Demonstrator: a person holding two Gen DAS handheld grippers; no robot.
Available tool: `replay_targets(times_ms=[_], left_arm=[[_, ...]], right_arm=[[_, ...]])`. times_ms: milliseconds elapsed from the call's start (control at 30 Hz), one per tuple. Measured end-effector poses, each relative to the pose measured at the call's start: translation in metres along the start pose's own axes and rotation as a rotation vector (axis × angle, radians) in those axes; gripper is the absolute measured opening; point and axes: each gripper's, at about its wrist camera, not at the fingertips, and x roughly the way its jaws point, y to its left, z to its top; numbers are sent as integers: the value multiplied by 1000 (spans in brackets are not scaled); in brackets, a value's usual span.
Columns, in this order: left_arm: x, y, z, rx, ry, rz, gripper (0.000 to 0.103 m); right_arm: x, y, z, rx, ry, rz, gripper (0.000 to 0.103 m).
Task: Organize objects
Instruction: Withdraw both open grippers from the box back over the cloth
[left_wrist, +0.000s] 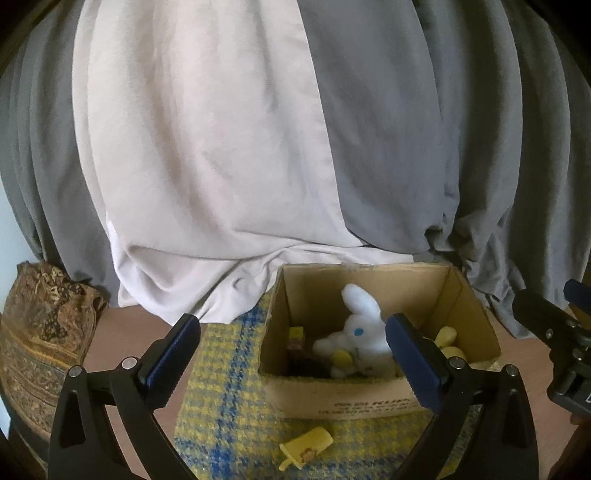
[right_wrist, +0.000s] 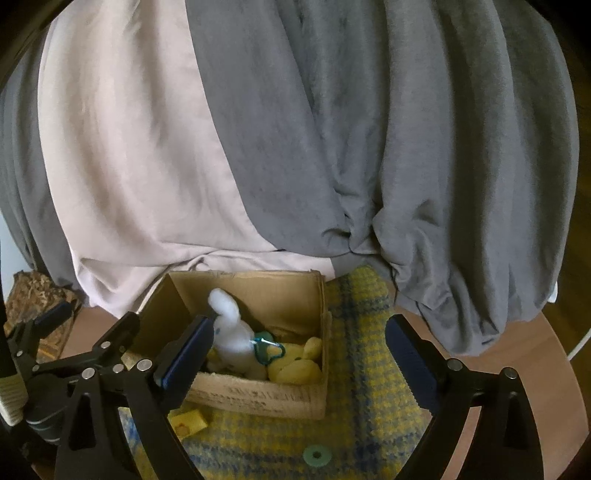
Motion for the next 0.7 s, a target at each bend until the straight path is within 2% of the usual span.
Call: replay_targets(times_ms=[167, 500, 700], left_arm=[[-8, 0, -10, -10, -5, 2, 103], [-22, 1, -28, -18, -12, -8, 103], [-25, 6, -41, -41, -10, 20, 103]], right_arm=[[-9, -2, -9, -1, 3, -31, 96], [-15, -9, -30, 19, 28, -40, 97], [-15, -8, -42, 22, 42, -46, 97]])
